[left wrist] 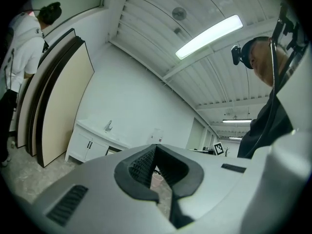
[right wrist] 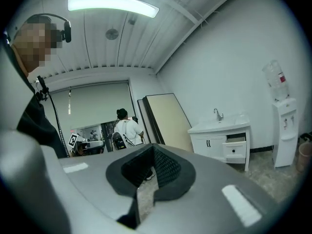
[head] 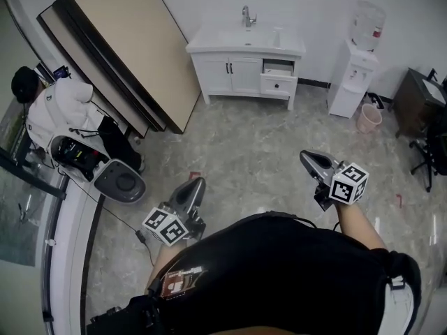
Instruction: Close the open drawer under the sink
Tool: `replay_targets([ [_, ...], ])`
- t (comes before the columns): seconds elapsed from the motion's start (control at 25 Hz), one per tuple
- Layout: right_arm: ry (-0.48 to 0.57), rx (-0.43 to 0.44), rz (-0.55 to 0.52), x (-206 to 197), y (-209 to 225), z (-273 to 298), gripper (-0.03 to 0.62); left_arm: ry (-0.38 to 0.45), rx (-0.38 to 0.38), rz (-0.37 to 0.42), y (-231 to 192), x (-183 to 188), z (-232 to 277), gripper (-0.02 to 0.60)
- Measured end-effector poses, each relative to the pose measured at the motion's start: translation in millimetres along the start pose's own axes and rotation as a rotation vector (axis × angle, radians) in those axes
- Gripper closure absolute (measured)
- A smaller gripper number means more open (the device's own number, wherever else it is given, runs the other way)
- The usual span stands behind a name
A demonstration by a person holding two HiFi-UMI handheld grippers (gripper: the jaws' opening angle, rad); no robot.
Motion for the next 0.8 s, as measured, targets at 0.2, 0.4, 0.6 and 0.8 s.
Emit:
replay_targets([
  [0.2, 0.013, -0.010, 0.006, 13.2, 61.1, -23.2, 0.603, -0.018, -0.025, 0.001, 18.3, -13.9, 69.6, 0.591],
  [0.4, 0.021, -0.059, 0.035, 17.8, 122.8, -63.8, 0.603, -0.042, -0.056, 0.002, 40.6, -26.9, 138.1, 0.591],
  [0.6, 0.038, -0.124, 0.063, 18.1, 161.6, -90.7, 0.603, -0.071, -0.113, -0.009, 47.8, -38.0, 185.4, 0.591],
  [0.8, 0.048, -0.173, 0.057, 17.6, 176.0, -96.8, 0.603, -0.092, -0.146, -0.007, 35.6, -40.6, 210.7, 0.591],
])
Point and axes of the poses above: the fingertips, and each gripper's own axes: z forward along the fingers, y to its right, x out of its top, the point moved 3 cm from there along -z, backward along the fingers, and after that the axes turned 2 degrees about -z, right-handed, at the moved point
